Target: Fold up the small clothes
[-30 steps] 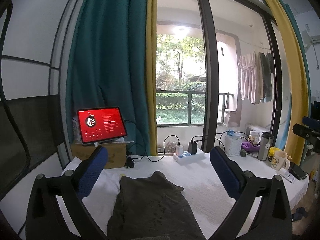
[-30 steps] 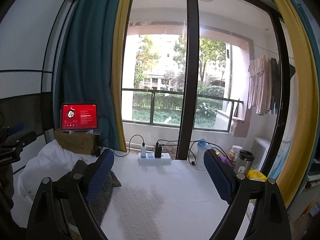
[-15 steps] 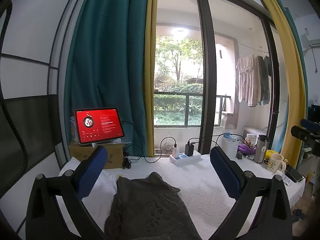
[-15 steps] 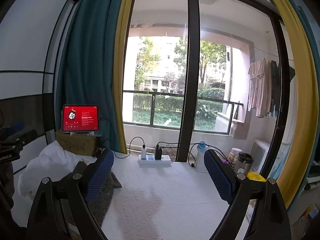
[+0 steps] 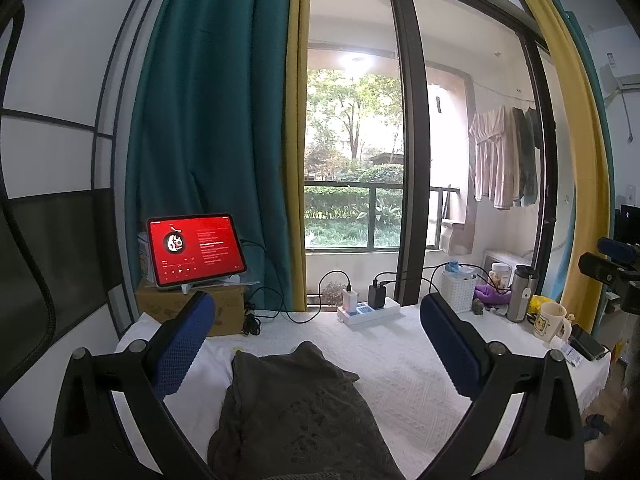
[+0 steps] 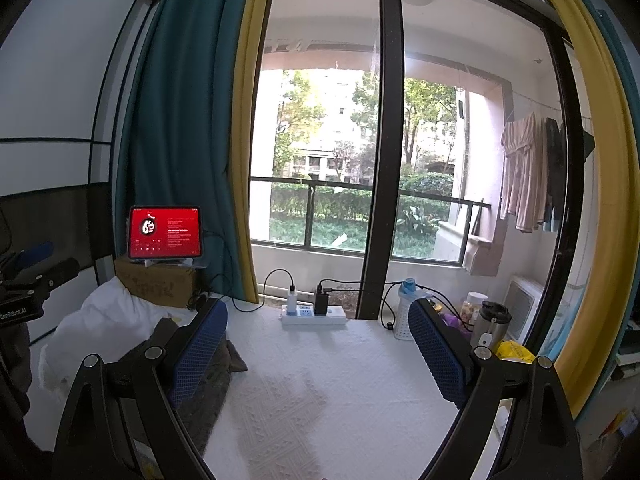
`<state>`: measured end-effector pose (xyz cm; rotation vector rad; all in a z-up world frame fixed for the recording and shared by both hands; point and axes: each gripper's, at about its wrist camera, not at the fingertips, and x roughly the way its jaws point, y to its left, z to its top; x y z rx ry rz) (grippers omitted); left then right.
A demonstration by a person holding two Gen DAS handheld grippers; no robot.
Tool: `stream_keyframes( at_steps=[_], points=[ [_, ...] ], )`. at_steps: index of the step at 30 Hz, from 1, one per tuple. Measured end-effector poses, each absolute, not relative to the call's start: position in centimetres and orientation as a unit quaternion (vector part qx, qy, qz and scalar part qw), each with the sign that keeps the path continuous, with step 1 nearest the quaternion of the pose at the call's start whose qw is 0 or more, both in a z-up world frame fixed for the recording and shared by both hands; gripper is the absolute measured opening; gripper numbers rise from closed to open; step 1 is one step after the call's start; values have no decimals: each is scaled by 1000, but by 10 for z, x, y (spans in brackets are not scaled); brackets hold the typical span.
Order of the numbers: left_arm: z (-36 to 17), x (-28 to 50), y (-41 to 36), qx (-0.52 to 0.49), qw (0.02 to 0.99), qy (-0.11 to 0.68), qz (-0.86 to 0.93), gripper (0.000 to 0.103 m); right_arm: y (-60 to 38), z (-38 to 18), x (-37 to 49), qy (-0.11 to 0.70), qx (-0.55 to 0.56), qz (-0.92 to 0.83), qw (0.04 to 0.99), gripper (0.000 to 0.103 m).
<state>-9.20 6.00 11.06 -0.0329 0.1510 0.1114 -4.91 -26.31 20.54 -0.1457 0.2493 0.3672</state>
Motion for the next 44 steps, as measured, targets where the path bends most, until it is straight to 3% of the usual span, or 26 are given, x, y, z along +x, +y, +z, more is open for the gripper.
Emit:
stream_keyframes(
  at_steps=[44],
  points=[
    [108, -92, 53, -10, 996, 77, 51, 101, -268, 195, -45, 138, -74, 180, 971, 94]
  ],
)
